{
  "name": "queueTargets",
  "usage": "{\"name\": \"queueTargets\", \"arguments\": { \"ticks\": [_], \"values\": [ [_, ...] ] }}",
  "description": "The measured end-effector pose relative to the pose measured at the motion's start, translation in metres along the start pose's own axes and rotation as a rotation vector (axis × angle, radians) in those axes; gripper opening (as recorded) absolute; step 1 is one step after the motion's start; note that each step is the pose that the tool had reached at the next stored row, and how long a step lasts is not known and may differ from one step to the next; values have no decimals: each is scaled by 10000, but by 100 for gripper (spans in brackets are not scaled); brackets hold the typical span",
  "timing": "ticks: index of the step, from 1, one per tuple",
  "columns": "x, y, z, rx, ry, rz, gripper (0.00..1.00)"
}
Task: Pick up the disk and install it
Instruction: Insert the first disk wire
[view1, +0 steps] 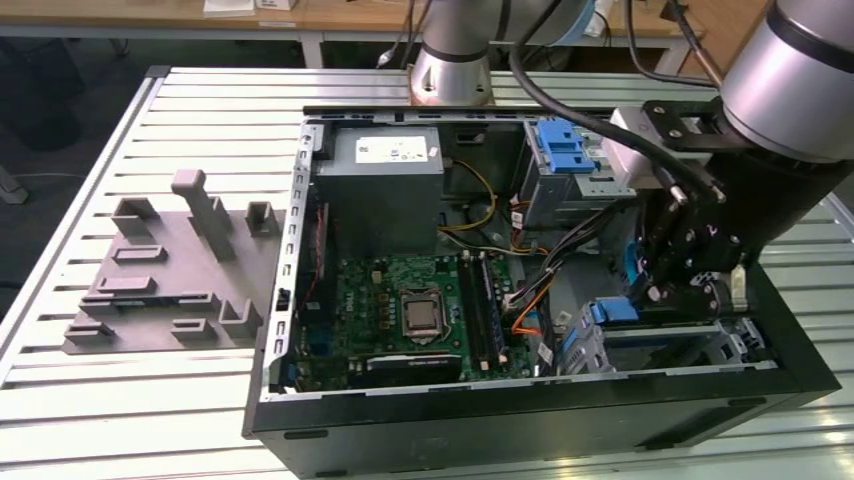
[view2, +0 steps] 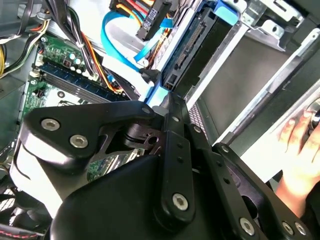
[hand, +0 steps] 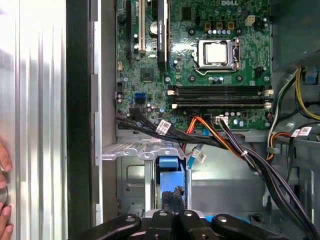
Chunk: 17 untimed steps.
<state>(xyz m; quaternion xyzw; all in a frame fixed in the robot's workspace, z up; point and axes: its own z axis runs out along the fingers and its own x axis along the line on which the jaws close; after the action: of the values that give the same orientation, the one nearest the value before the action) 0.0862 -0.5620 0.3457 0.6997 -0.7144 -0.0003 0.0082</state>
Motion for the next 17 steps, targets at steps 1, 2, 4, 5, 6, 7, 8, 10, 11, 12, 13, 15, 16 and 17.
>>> {"name": "queueTargets", "arguments": {
  "ticks": [1, 2, 4, 5, 6, 7, 8, 10, 11, 12, 13, 15, 16, 17],
  "values": [
    [0, -1, -22, -1, 1, 0, 11],
    [0, -6, -42, -1, 1, -2, 11],
    [0, -30, -52, 0, -2, 0, 11],
    [-1, -56, -52, 0, -2, 0, 11],
    [-3, -93, -55, 0, 1, 1, 11],
    [-5, -136, -55, 0, -1, 0, 11],
    [-8, -176, -55, 0, 0, -1, 11],
    [-15, -252, -56, 0, 0, 0, 11],
    [-18, -276, -57, 0, 1, 0, 11],
    [-20, -289, -61, 0, 2, -1, 11],
    [-22, -294, -77, 0, 2, -1, 11],
    [-28, -297, -134, 2, 1, 1, 11],
    [-33, -297, -162, 10, -1, 4, 11],
    [-41, -299, -186, 23, 1, 5, 11]
  ]
}}
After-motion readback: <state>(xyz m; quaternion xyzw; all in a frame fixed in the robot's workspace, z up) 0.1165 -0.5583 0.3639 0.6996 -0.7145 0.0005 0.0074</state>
